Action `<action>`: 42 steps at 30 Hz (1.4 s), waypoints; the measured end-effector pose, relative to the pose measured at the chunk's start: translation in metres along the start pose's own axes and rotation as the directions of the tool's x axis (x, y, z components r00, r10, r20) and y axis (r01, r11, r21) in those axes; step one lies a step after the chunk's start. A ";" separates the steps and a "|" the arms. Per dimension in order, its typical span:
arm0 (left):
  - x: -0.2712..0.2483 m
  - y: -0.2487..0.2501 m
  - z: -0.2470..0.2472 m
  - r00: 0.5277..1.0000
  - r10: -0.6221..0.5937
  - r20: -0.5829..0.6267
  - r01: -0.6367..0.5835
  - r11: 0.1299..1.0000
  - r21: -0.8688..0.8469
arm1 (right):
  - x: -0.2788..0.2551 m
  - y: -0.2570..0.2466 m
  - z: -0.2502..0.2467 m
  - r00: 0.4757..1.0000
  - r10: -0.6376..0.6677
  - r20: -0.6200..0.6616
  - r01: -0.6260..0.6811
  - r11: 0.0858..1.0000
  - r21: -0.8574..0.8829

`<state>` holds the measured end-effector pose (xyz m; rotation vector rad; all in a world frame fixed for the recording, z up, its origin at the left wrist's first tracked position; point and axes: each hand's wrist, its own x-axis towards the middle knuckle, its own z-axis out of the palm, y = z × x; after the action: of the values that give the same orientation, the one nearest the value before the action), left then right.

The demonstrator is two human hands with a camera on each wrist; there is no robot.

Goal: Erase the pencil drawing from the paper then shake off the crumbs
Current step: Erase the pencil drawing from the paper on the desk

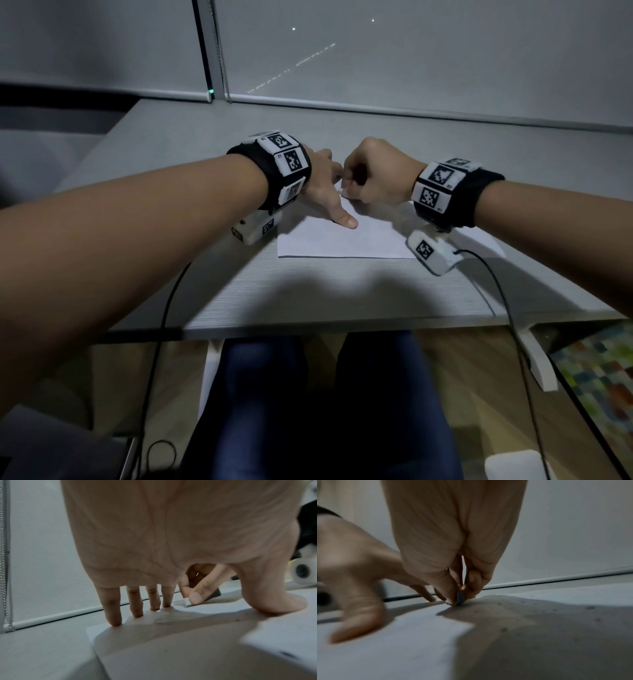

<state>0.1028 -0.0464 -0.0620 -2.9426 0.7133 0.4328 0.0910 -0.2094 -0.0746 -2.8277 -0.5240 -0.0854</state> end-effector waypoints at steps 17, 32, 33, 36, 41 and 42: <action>0.000 0.001 -0.002 0.999 -0.028 0.025 0.028 1.000 -0.001 | 0.011 0.005 -0.007 0.996 0.092 -0.013 -0.092 0.996 -0.001; -0.004 0.010 -0.008 0.997 -0.051 0.062 0.048 0.998 0.052 | -0.011 0.020 -0.010 0.996 0.091 -0.019 -0.091 0.996 -0.022; -0.005 0.011 -0.009 0.997 -0.047 0.066 0.043 0.997 0.058 | -0.008 0.018 -0.009 0.996 0.086 -0.035 -0.086 0.996 -0.018; -0.004 0.011 -0.010 0.996 -0.051 0.069 0.046 0.996 0.072 | 0.001 0.024 -0.012 0.988 0.144 -0.057 -0.146 0.989 -0.026; -0.003 0.010 -0.009 0.995 -0.057 0.078 0.052 0.997 0.065 | -0.005 0.034 -0.016 0.990 0.132 -0.040 -0.134 0.990 -0.037; -0.002 0.010 -0.008 0.996 -0.055 0.074 0.050 0.997 0.065 | -0.008 0.031 -0.014 0.995 0.100 -0.018 -0.100 0.995 -0.028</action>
<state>0.0983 -0.0559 -0.0536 -2.8612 0.6273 0.5048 0.0943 -0.2436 -0.0692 -2.8731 -0.3800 -0.0975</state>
